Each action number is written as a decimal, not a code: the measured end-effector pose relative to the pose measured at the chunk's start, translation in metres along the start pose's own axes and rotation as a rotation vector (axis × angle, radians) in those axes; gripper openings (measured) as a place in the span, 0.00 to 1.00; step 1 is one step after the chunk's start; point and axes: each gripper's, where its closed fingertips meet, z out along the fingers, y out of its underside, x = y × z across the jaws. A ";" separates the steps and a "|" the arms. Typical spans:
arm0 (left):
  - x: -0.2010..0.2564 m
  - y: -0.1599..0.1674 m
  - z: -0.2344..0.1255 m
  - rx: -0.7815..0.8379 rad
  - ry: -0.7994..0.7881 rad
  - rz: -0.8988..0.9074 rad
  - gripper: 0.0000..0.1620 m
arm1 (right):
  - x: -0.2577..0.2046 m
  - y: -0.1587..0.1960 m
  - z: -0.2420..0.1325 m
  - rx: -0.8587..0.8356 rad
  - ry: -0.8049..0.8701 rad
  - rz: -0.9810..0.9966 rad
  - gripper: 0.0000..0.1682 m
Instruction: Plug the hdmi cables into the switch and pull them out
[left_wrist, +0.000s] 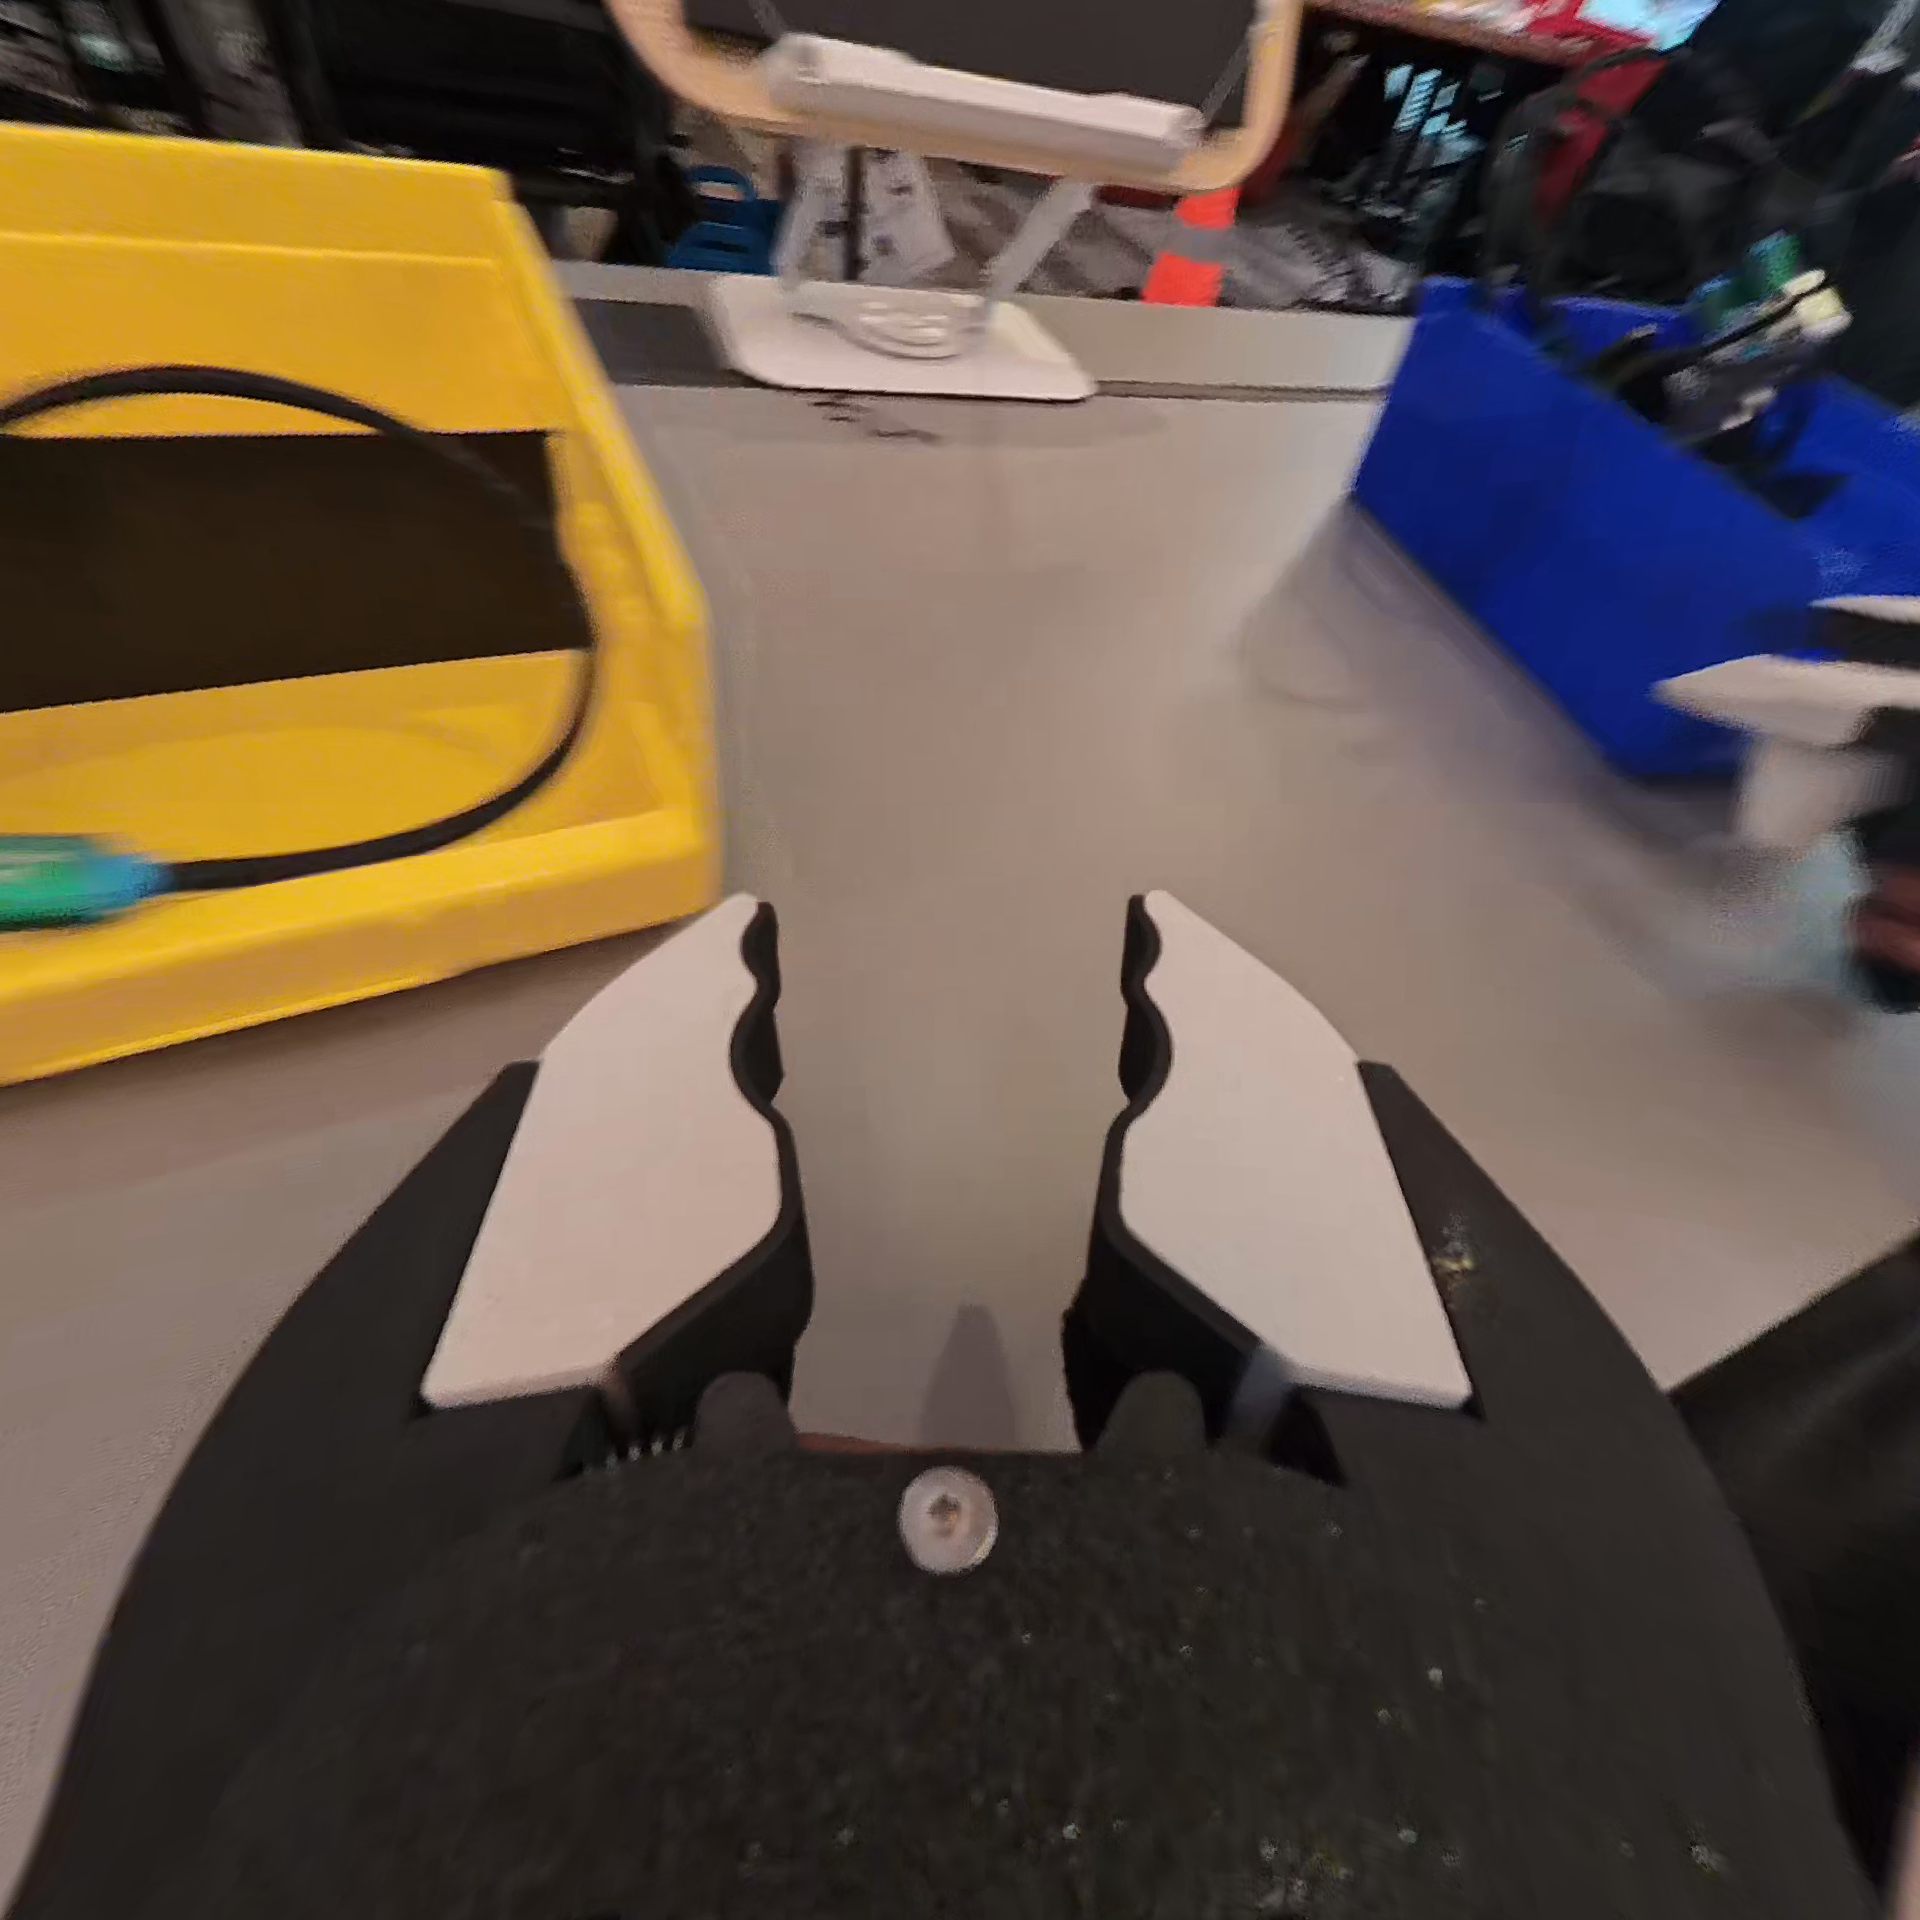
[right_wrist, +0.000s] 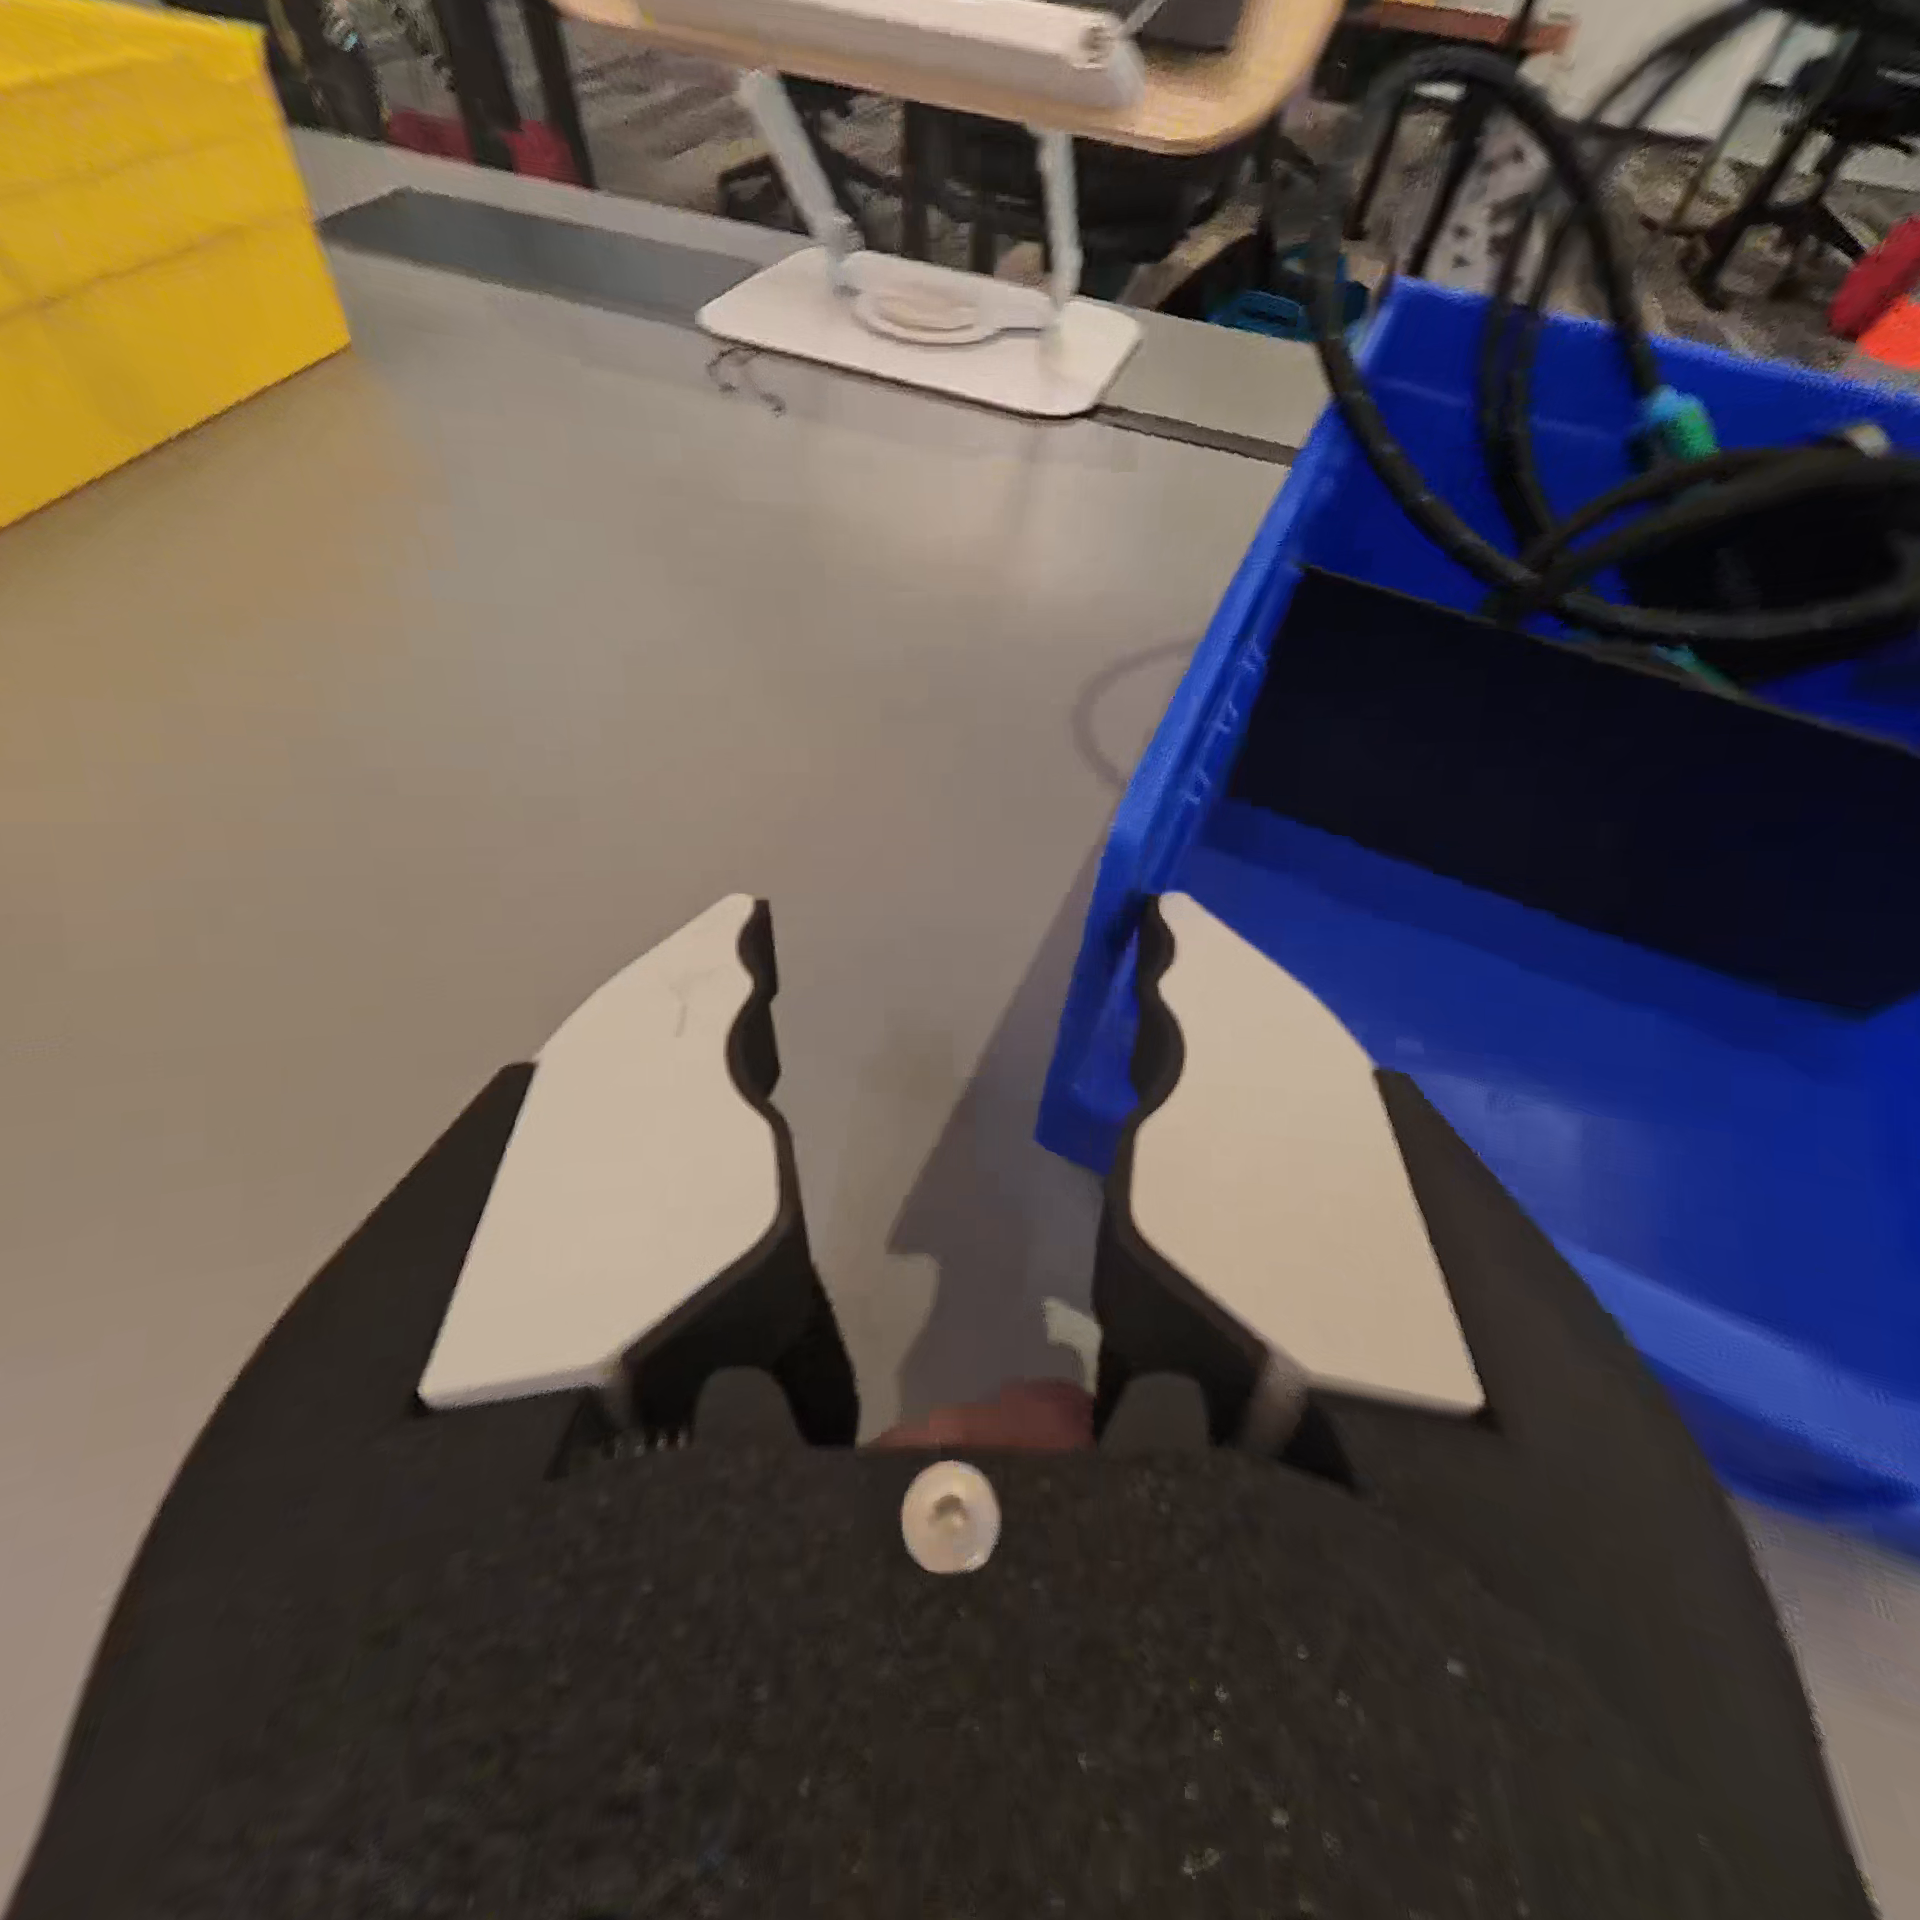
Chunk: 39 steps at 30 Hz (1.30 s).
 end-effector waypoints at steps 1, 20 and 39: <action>0.023 0.001 0.013 -0.009 0.053 -0.005 0.37 | -0.009 -0.002 0.002 -0.005 -0.006 -0.034 0.34; 0.251 -0.001 0.229 -0.144 0.250 0.318 0.35 | 0.160 0.045 -0.069 -0.031 0.479 0.282 0.20; 0.106 -0.049 0.135 0.002 -0.032 0.218 0.03 | 0.034 -0.043 -0.041 0.093 0.441 0.286 0.01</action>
